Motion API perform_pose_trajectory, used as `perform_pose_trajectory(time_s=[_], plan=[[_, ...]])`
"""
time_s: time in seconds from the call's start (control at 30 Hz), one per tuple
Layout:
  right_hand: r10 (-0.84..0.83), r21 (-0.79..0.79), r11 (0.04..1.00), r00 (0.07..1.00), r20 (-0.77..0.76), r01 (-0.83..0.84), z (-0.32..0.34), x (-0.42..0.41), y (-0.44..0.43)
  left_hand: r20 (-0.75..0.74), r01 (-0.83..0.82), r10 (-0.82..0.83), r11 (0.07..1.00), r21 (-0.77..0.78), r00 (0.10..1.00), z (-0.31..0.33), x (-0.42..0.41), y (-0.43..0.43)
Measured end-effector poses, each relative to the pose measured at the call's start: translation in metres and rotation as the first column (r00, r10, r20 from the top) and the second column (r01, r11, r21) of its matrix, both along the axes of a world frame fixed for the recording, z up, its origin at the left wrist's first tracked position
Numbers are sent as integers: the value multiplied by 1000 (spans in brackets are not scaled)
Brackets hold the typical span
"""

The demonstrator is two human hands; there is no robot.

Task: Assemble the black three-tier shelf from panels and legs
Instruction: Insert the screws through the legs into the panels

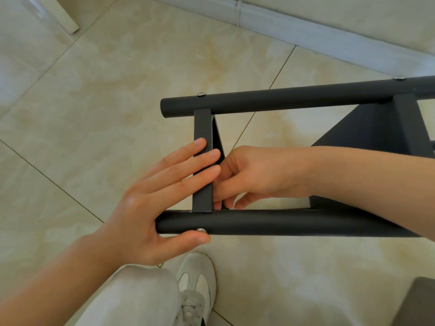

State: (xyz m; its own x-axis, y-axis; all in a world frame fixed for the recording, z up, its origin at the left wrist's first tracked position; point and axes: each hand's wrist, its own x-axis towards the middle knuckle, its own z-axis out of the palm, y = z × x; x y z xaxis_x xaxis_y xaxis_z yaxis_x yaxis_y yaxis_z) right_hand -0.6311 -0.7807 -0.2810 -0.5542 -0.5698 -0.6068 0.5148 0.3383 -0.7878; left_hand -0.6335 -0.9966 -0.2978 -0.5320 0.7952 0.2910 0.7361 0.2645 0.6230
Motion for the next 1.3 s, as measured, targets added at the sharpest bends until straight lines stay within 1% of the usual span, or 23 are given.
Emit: perform_pose_trajectory(time_s=[0.3,0.47,0.57,0.73,1.03,1.1,1.17,1.23,1.3], plan=[[20,5,1000,999,46,-20,2,-1,1,-10,0,0,1000,-4,1000,0,-1,0],[46,2,999,988,149,-47,-2,-3,0,-13,1,-1,1000,5,1000,0,-1,0],[25,-45,999,981,193,-16,-5,-2,0,-10,-2,2,1000,1,1000,0,0,0],[-17,-77,997,988,156,29,-7,-3,3,-10,0,0,1000,4,1000,0,0,0],[-42,-118,991,977,210,68,-8,-5,4,4,-3,2,1000,19,1000,-2,0,-1],[-59,-110,991,978,198,82,-8,-4,4,4,-3,3,1000,18,1000,-2,-1,0],[-65,-78,994,986,155,78,-9,-5,3,4,-2,2,1000,18,1000,-2,0,-1],[-48,-45,998,993,110,53,-8,-4,2,5,-2,2,1000,18,1000,-2,0,-1],[-30,-30,999,995,97,33,-7,-4,2,6,-4,4,1000,15,1000,-1,0,0]])
